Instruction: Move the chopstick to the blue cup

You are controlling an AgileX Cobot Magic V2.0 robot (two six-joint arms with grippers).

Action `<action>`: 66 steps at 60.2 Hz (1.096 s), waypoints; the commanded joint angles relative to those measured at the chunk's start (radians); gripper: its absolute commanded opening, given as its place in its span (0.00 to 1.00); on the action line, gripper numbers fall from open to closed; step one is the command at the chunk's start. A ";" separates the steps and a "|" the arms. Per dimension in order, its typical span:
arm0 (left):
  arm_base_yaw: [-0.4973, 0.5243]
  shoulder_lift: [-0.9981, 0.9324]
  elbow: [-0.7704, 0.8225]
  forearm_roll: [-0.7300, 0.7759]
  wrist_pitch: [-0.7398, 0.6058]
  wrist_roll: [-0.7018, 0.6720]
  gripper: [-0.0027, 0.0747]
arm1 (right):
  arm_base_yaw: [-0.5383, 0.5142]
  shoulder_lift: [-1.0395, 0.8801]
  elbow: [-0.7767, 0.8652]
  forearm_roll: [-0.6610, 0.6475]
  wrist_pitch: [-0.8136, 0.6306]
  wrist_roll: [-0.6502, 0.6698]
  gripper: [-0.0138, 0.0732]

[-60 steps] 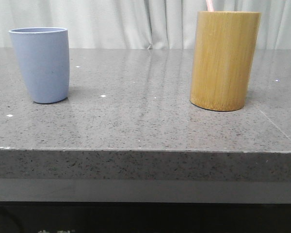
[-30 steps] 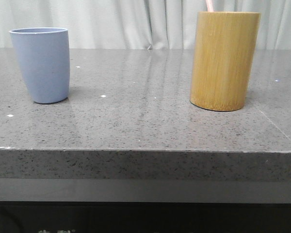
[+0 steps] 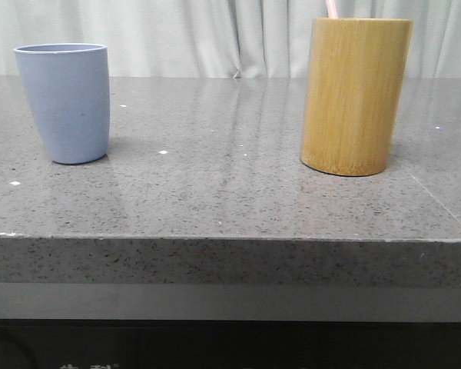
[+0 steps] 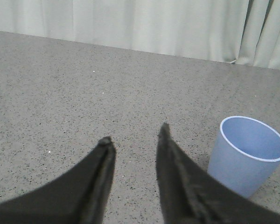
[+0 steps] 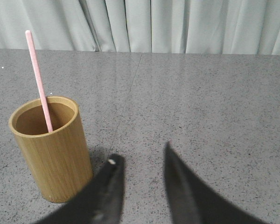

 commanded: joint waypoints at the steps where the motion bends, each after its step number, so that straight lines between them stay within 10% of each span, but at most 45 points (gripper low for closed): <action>1: 0.000 0.008 -0.035 -0.009 -0.081 -0.007 0.69 | -0.004 0.009 -0.038 0.002 -0.071 -0.005 0.71; 8: 0.000 0.008 -0.035 -0.009 -0.082 -0.007 0.85 | -0.004 0.009 -0.038 0.002 -0.071 -0.005 0.86; 27: -0.044 0.046 -0.100 -0.009 -0.028 0.104 0.83 | -0.004 0.009 -0.038 0.002 -0.064 -0.005 0.88; 66: -0.421 0.772 -0.877 -0.009 0.580 0.167 0.83 | -0.004 0.009 -0.038 0.002 -0.062 -0.005 0.88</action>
